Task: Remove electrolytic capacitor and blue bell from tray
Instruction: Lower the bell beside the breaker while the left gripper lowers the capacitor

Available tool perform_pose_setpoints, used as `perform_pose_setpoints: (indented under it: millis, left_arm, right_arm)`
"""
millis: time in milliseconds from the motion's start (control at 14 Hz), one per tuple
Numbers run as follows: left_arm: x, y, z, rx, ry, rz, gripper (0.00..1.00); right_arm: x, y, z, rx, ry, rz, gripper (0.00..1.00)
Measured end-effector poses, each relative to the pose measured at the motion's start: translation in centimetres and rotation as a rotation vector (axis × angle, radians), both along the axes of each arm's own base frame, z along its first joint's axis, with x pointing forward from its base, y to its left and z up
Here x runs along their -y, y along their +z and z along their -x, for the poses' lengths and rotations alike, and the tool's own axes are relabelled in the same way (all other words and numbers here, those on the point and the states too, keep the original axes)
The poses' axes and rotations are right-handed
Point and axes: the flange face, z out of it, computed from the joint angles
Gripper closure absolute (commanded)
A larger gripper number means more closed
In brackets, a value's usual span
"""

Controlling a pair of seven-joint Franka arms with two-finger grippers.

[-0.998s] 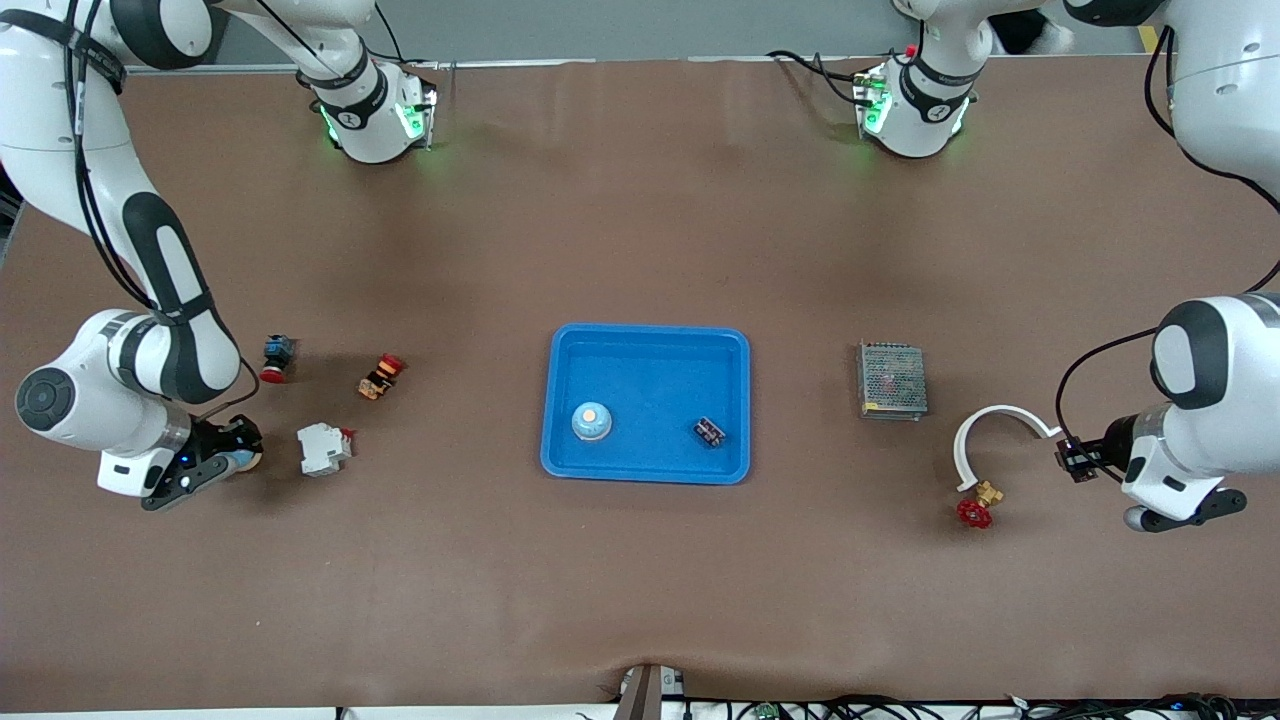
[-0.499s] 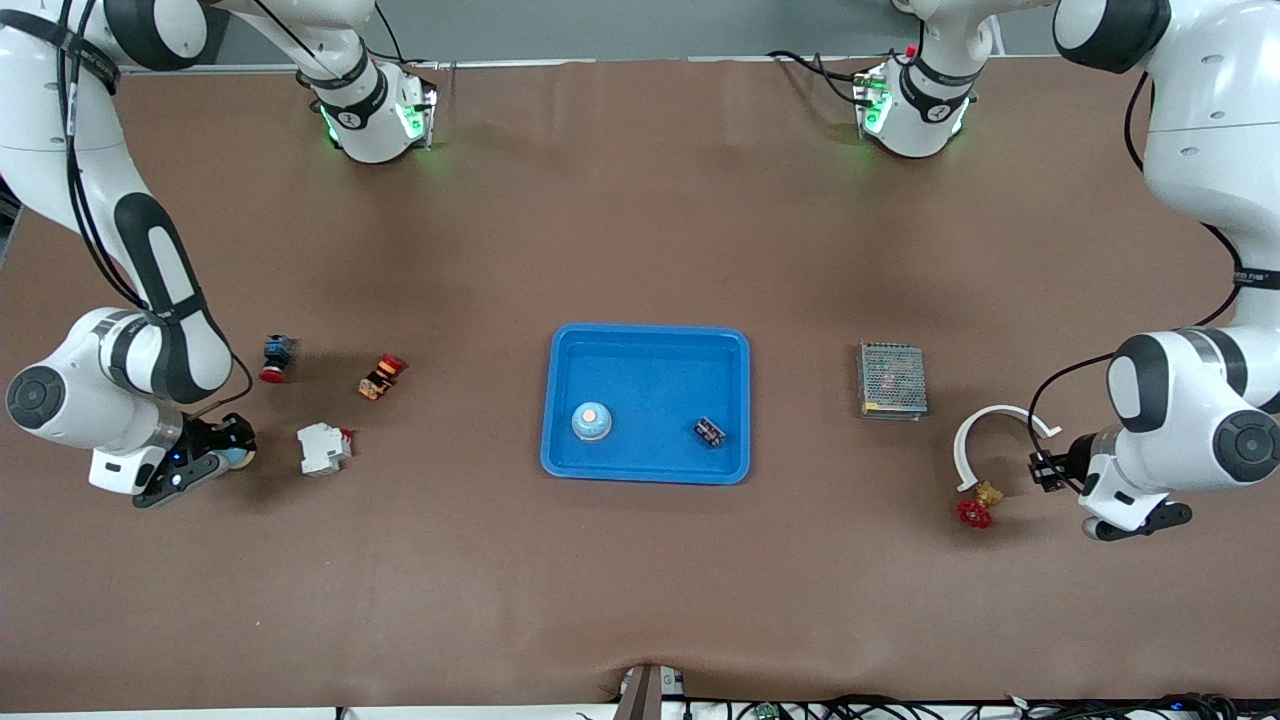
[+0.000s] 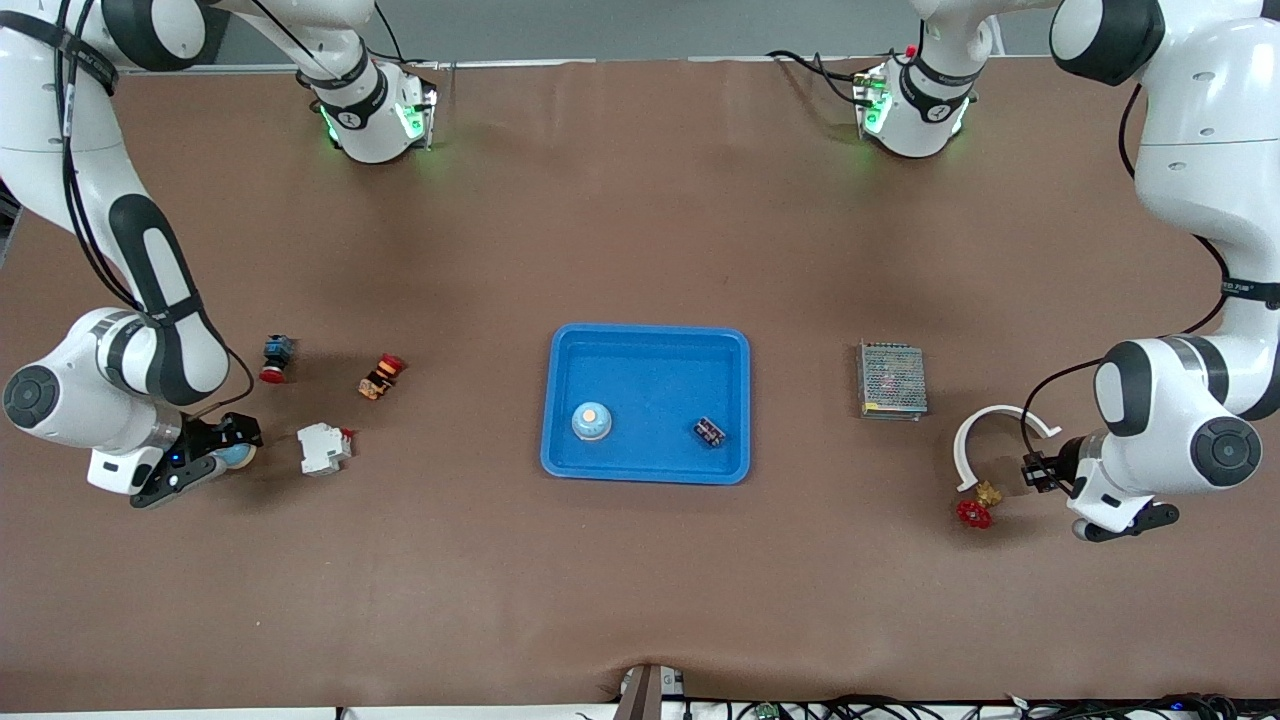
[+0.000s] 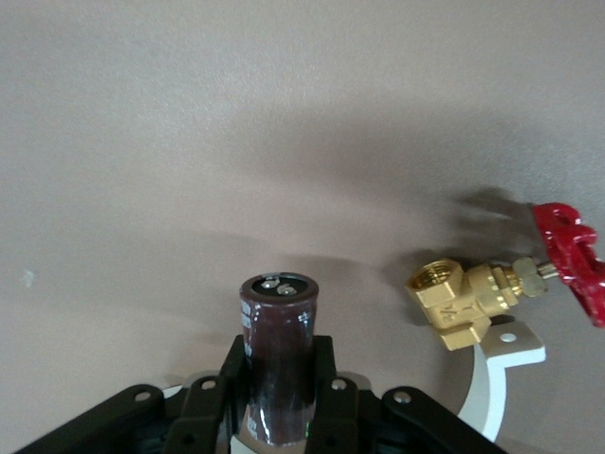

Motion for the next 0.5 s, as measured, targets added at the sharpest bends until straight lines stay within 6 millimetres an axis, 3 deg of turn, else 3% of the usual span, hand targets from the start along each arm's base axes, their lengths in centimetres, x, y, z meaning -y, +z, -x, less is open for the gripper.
perform_pose_setpoints:
  millis: [143,285,499]
  left_arm:
    - [0.0,-0.8,0.1,-0.006,0.002,0.002,0.75]
    - [0.1,-1.5,0.2,-0.01,0.012,0.002,0.75]
    - [0.1,-2.2,0.2,-0.013,0.016,0.003,0.75]
  right_arm:
    - [-0.7,0.9,-0.7,-0.017,0.008,-0.011,0.0]
    - [-2.4,3.2,-1.9,-0.058,-0.02,-0.029,0.0]
    - [-6.7,6.8,-3.3,-0.075,-0.128,-0.031,0.0]
